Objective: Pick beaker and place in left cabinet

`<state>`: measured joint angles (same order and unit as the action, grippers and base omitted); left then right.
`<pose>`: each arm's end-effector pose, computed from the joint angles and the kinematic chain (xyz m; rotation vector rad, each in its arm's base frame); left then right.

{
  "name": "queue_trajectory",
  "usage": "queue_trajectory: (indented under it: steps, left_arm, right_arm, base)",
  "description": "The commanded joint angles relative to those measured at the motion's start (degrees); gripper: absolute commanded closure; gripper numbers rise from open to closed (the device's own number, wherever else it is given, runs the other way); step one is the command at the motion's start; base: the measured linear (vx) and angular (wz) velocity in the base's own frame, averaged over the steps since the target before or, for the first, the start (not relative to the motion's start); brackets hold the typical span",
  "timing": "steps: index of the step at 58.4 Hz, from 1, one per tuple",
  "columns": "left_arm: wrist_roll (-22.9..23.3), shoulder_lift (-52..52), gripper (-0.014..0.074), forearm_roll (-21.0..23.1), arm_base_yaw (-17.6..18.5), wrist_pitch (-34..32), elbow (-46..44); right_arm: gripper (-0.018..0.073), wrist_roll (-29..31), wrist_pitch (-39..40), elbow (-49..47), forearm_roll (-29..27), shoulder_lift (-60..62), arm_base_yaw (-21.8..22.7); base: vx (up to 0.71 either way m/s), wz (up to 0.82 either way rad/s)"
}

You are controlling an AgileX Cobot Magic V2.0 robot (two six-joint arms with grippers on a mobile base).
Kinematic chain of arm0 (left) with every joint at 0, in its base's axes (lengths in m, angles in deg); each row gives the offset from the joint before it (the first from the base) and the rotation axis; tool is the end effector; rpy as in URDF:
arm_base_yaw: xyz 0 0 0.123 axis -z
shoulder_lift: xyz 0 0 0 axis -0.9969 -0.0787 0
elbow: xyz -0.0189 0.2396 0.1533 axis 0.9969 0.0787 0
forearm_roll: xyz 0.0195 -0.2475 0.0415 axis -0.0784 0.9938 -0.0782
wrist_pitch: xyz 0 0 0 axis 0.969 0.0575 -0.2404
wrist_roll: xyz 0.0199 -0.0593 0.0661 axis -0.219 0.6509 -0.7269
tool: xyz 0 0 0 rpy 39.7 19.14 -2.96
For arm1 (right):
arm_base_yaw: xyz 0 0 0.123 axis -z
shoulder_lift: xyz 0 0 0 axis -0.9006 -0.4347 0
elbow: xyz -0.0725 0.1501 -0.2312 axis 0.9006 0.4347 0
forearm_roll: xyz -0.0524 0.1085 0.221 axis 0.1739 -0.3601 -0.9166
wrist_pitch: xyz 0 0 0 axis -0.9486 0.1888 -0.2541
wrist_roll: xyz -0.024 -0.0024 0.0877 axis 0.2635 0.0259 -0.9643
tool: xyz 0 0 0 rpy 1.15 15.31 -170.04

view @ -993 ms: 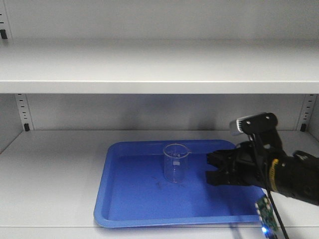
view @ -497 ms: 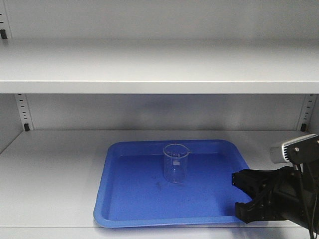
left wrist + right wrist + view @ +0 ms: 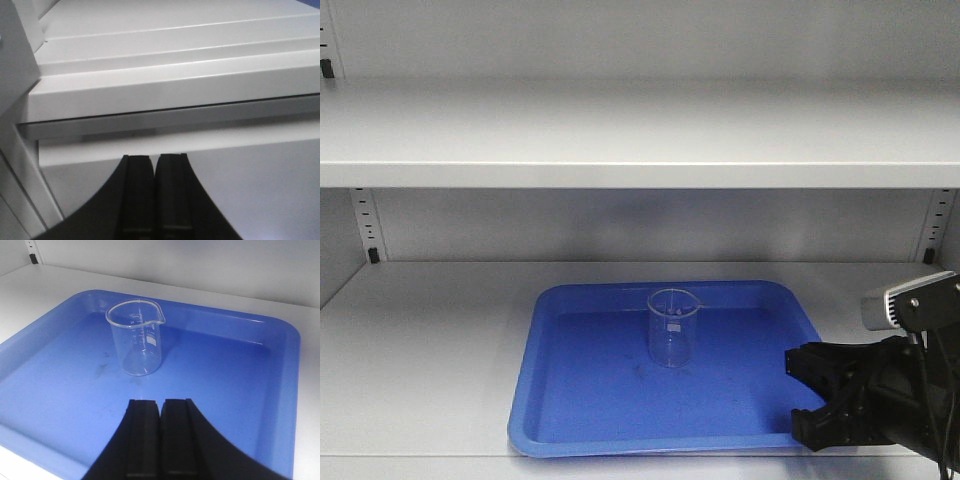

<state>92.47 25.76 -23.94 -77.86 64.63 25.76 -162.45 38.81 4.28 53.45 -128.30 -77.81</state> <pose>0.0528 -0.0015 0.1730 0.0618 1.8485 -0.0500 0.2358 0.0822 0.3066 -0.4127 1.8811 0.4218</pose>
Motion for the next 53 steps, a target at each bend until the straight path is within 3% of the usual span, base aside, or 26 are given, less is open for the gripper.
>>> queue_trajectory:
  steps: [1,8,14,26,31,36,41,53]
  left_arm:
    - [0.24,0.61,0.0593,0.00,-0.08,-4.26,-0.69]
    - [0.24,0.61,0.0593,0.00,-0.08,-4.26,-0.69]
    - [0.24,0.61,0.0593,0.00,-0.08,-4.26,-0.69]
    - [0.24,0.61,0.0593,0.00,-0.08,-4.26,-0.69]
    - [0.24,0.61,0.0593,0.00,-0.08,-4.26,-0.69]
    - [0.24,0.61,0.0593,0.00,-0.08,-4.26,-0.69]
    - [0.24,0.61,0.0593,0.00,-0.08,-4.26,-0.69]
    - [0.24,0.61,0.0593,0.00,-0.08,-4.26,-0.69]
  right_arm:
    - [0.0564,-0.17,-0.10,-1.66,-0.88,1.24,0.39]
    - [0.0564,2.35,-1.29,-1.66,-6.69,0.78,0.39]
    - [0.0564,14.66,-7.15,-1.44,-20.03,2.39,0.39]
    - [0.0564,60.42,-20.30,3.04,-61.50,10.58,0.39]
    - [0.0564,74.22,-20.35,6.46,-71.19,15.64,0.45]
    - [0.0564,79.50,-16.29,10.53,-75.75,20.74,0.56]
    - [0.0564,80.45,-11.32,15.35,-79.04,26.63,1.79]
    - [0.0564,80.03,-6.52,28.26,-87.12,41.07,12.33]
  base:
    - [0.00,0.00]
    - [0.00,0.00]
    - [0.00,0.00]
    - [0.00,0.00]
    - [0.00,0.00]
    - [0.00,0.00]
    - [0.00,0.00]
    - [0.00,0.00]
